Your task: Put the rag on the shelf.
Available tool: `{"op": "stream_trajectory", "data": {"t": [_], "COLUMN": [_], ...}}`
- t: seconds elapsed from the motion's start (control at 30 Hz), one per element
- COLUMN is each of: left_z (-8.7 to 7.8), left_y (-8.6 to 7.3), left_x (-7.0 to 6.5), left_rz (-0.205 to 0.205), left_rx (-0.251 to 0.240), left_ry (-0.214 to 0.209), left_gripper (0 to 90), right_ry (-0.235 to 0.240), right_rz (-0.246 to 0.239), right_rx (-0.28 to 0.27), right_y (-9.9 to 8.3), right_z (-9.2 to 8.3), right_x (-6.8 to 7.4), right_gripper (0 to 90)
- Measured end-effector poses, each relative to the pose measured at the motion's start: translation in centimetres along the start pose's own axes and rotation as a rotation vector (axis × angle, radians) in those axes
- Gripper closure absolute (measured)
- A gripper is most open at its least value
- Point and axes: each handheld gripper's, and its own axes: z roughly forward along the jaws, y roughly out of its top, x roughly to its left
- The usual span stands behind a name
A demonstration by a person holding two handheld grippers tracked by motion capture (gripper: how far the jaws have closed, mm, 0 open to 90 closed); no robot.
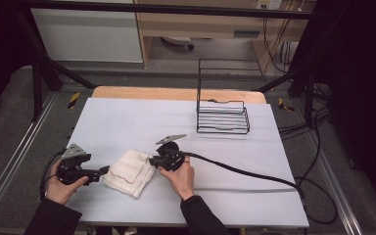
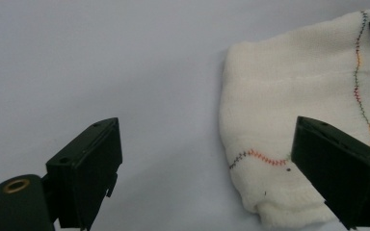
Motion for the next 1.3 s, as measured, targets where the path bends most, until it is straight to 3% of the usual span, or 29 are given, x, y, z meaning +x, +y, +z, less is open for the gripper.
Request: {"op": "stream_trajectory", "data": {"t": [0.1, 0.27, 0.4, 0.53, 0.6, 0.77, 0.9, 1.1, 1.23, 1.3], "left_z": [0.5, 1.5, 2.0, 2.7, 3.2, 3.5, 3.7, 4.0, 4.2, 4.3], "left_y": [0.1, 0.3, 0.6, 0.7, 0.6, 0.4, 0.5, 0.6, 0.8, 0.9], "left_x": [-0.5, -2.0, -3.5, -4.5, -5.1, -5.5, -6.3, -7.9, -10.3, -10.8], "left_rz": [0.002, 0.003, 0.019, 0.026, 0.036, 0.005, -0.010, -0.021, 0.026, 0.041], "left_rx": [0.009, 0.043, 0.054, 0.085, 0.107, 0.124, 0.135, 0.133, 0.106, 0.102], "left_ry": [-0.016, -0.095, -0.137, -0.145, -0.126, -0.139, -0.149, -0.196, -0.211, -0.203], "left_gripper": [16.6, 41.1, 51.0, 60.2, 64.5, 78.9, 82.4, 83.1, 82.7, 82.3], "right_ry": [-0.016, -0.038, -0.048, -0.052, -0.058, -0.061, -0.064, -0.084, -0.102, -0.119], "right_rz": [0.020, 0.034, 0.038, 0.039, 0.035, 0.043, 0.054, 0.044, 0.024, -0.003], "right_rx": [0.007, -0.006, -0.006, -0.006, -0.004, -0.009, -0.007, 0.002, 0.003, -0.003], "right_y": [-0.3, -1.0, -1.5, -2.0, -2.1, -2.5, -2.8, -3.0, -3.2, -3.4], "right_z": [-0.8, -2.1, -2.6, -3.1, -3.4, -4.2, -4.6, -5.6, -6.4, -6.5], "right_x": [-0.7, -1.7, -2.2, -2.4, -2.5, -3.0, -3.5, -4.3, -5.2, -5.7], "right_gripper": [81.6, 81.6, 81.5, 81.5, 81.5, 81.4, 81.4, 81.4, 81.2, 81.1]}}
